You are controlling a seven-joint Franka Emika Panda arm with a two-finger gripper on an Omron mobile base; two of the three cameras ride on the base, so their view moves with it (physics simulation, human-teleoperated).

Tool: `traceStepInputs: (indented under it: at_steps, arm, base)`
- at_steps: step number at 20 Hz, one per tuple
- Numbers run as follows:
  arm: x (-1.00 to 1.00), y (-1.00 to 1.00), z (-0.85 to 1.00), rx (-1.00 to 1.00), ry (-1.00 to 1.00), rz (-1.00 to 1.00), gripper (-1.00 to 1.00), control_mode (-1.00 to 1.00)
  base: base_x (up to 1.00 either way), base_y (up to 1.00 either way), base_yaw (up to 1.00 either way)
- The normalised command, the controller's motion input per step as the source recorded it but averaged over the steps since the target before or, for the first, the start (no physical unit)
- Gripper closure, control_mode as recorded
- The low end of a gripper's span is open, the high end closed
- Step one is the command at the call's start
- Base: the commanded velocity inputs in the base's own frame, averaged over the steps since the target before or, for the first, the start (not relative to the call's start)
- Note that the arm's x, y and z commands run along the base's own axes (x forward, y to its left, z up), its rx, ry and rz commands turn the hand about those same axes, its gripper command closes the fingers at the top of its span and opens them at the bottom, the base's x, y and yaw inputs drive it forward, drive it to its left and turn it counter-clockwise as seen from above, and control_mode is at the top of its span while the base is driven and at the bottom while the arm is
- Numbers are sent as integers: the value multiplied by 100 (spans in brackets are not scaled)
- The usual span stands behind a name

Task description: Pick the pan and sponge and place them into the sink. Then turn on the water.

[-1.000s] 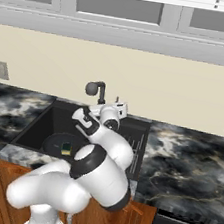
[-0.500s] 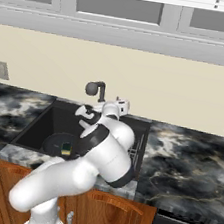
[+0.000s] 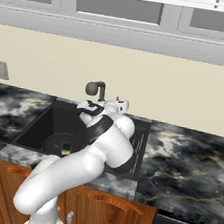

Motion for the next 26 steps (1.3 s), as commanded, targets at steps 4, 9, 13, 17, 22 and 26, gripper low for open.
traceStepInputs:
  at_steps: [4, 9, 13, 17, 22, 26]
  arm:
    - [33, -8, -37, 0, 0, 0, -100, -100]
    - [39, -26, -29, 0, 0, 0, -100, -100]
    - [45, -37, -25, 0, 0, 0, -100, -100]
    - [49, -35, -22, 0, 0, 0, -100, -100]
    - [57, -25, -19, 0, 0, 0, -100, -100]
    - [61, -14, -9, 0, 0, 0, -100, -100]
  base:
    - [0, 0, 0]
    - [0, 0, 0]
    - [0, 0, 0]
    - [0, 0, 0]
    - [0, 0, 0]
    - [0, 0, 0]
